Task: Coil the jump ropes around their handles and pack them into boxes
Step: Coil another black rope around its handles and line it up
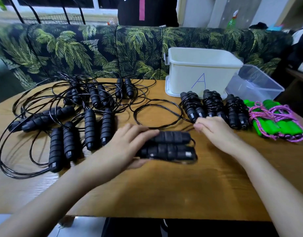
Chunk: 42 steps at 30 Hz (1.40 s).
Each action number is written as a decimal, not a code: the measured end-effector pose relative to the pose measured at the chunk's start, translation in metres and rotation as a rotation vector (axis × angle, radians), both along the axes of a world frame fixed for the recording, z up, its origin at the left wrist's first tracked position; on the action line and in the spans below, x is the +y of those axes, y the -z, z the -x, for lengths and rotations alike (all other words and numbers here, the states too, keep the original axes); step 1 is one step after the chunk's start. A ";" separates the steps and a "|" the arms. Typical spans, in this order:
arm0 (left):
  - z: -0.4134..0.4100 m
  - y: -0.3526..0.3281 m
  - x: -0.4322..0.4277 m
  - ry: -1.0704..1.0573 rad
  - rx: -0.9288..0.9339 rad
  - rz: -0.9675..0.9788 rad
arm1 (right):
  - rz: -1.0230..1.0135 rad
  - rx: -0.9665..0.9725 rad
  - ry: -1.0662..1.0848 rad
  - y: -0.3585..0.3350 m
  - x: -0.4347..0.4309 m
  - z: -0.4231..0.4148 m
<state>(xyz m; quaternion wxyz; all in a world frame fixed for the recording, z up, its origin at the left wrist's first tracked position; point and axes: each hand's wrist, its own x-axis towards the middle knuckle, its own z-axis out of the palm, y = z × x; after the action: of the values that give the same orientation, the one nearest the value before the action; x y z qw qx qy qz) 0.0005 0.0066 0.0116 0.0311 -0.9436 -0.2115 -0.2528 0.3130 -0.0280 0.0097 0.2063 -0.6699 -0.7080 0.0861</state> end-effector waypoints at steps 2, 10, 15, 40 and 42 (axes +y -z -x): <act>-0.010 -0.001 -0.015 -0.028 0.092 -0.206 | 0.014 -0.066 0.021 -0.017 0.018 0.020; -0.022 0.022 -0.010 -0.503 0.154 -0.308 | -0.235 -0.096 -0.025 -0.063 -0.003 0.097; -0.021 0.015 0.004 -0.637 0.141 -0.198 | -0.196 -0.075 -0.050 -0.047 -0.056 0.114; -0.033 -0.017 -0.039 -0.203 -0.366 0.988 | -0.139 0.331 0.055 0.014 -0.051 0.110; -0.037 -0.013 -0.040 -0.233 -0.398 0.991 | -0.167 0.329 0.044 0.014 -0.053 0.109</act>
<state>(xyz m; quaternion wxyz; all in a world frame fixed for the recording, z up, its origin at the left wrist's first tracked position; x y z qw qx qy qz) 0.0376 -0.0337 0.0241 -0.4300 -0.7496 -0.4103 -0.2914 0.2038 -0.0806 -0.0041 0.3760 -0.6428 -0.6544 0.1311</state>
